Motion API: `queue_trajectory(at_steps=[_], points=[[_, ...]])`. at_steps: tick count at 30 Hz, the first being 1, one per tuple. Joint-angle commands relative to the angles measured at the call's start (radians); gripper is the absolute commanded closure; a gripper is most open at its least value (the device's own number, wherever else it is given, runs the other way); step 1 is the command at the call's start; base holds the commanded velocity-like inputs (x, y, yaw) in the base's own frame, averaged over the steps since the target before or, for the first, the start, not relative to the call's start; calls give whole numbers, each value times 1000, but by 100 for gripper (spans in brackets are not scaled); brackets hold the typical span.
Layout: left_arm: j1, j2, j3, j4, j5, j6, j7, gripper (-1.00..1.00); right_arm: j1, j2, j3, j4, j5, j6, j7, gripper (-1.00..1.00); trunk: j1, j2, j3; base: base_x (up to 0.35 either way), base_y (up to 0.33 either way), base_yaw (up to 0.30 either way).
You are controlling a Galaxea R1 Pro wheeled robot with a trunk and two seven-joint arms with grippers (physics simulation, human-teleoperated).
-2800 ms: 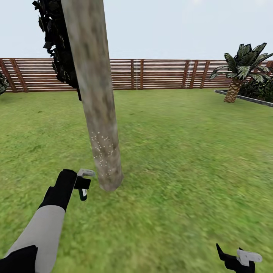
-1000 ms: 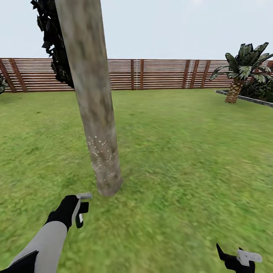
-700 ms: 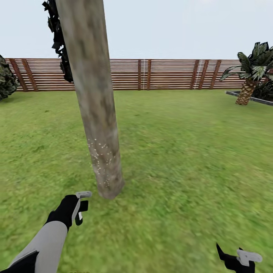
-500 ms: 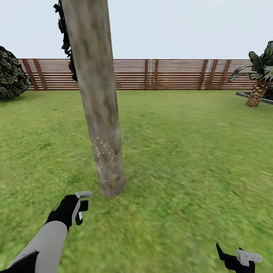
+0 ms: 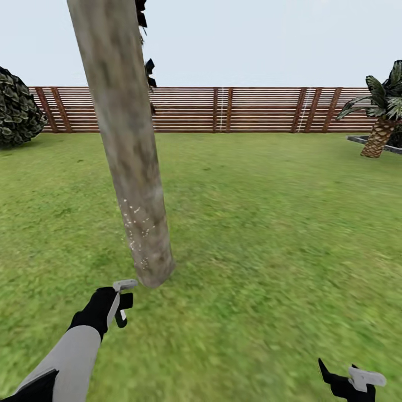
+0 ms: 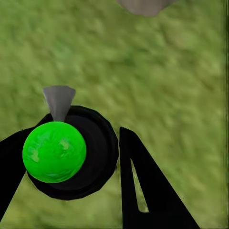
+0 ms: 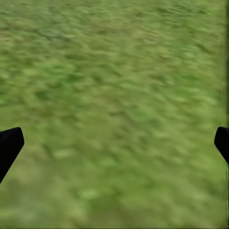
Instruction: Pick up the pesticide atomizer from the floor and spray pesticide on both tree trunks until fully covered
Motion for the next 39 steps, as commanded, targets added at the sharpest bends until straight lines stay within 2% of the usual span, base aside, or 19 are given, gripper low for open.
queue_trajectory(at_steps=[1,10,23,33,39], points=[[0,0,0,0,0,-1,0,100,0,0,0,0,0,0,0,-100,0,0,0,-2,-277,0],[0,-2,-2,3,0,-3,0,100,0,0,0,0,0,0,0,-100,0,0,0,0,-277,27],[0,-2,-2,3,0,-3,-1,100,0,0,0,0,0,0,0,-100,0,0,0,18,-278,238],[0,-2,-2,5,0,-3,-1,100,0,0,0,0,0,0,0,-100,0,0,0,107,-279,19],[0,-2,-2,6,0,-3,-1,100,0,1,0,0,0,0,0,-100,0,0,0,116,-279,233]])
